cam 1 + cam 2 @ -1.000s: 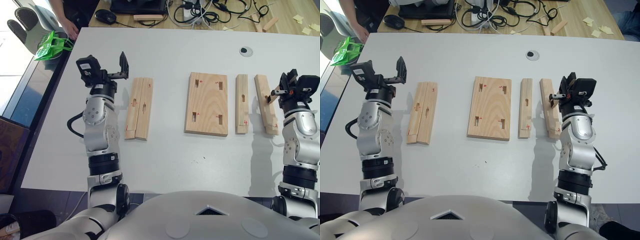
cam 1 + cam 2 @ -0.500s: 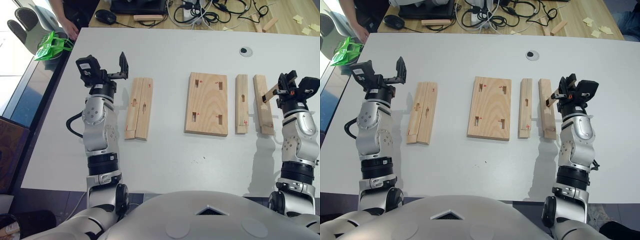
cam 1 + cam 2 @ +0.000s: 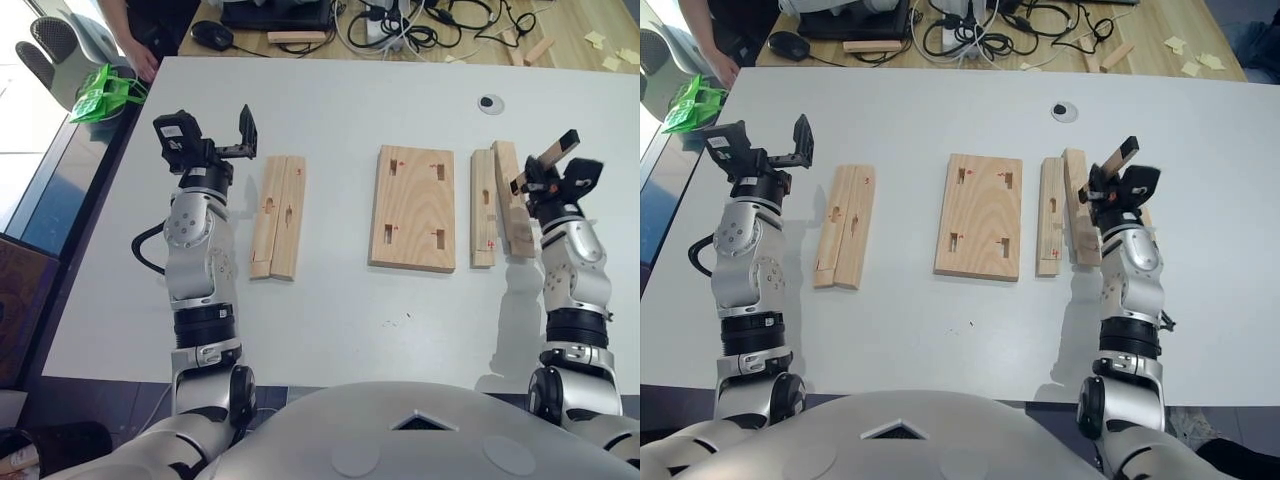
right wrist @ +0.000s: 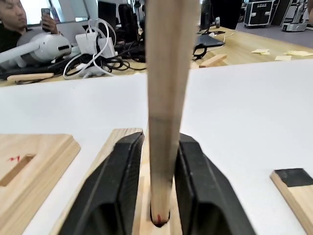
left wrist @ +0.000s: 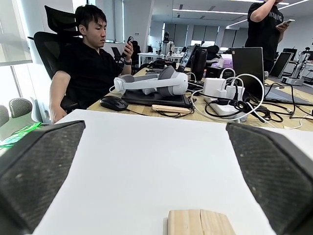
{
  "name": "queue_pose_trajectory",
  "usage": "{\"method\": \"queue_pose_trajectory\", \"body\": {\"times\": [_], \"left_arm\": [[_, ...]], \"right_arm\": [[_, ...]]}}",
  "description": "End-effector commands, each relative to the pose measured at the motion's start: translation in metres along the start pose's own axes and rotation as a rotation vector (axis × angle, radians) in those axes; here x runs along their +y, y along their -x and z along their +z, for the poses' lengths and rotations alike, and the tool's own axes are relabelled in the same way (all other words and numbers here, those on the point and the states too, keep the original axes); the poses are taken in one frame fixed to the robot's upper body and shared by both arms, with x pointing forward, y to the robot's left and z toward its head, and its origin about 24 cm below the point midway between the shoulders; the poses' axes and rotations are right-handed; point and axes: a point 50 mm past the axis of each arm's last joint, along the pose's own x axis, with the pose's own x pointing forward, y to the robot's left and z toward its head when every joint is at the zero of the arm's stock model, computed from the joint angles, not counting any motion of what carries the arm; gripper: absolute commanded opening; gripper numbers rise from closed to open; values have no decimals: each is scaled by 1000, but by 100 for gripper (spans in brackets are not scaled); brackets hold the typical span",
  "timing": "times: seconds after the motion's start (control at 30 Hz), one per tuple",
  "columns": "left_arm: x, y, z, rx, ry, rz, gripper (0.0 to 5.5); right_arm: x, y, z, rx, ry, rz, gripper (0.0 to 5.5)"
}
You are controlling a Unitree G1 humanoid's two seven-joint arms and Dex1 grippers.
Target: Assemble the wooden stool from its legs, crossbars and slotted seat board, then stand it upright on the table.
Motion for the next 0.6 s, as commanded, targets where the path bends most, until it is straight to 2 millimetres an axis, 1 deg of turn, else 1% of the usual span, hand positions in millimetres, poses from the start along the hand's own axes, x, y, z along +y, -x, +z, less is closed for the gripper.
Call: {"method": "queue_pose_trajectory", "body": {"times": [0.03,0.13,0.2,0.27,0.33,0.37,0.4,0.43,0.47,0.5,0.57,0.6], "left_arm": [[-1,-3,0,-3,4,-5,540],[-2,-4,-1,-2,10,-2,540],[-3,-4,-2,-4,17,-1,540],[-4,-4,-2,-7,29,-4,540],[-7,-4,-3,-9,38,-9,540],[-9,-5,-3,-12,43,-9,540],[-10,-5,-2,-16,47,-10,540],[-11,-5,-2,-19,50,-10,540],[-12,-5,-2,-22,52,-11,540],[-13,-5,-1,-24,54,-14,540],[-15,-5,0,-28,57,-18,540],[-15,-5,1,-29,57,-17,540]], "right_arm": [[4,-5,32,-125,93,15,178],[2,-10,61,-221,128,1,222],[4,-15,95,-319,150,14,263],[9,-20,142,-437,158,40,293],[14,-24,183,-520,146,63,345],[16,-27,202,-535,130,69,352],[17,-31,211,-515,114,77,352],[17,-35,212,-479,97,83,352],[15,-42,199,-389,78,82,352],[13,-46,181,-295,56,77,352],[8,-51,124,-16,-32,55,352],[6,-49,101,90,-34,30,352]]}}
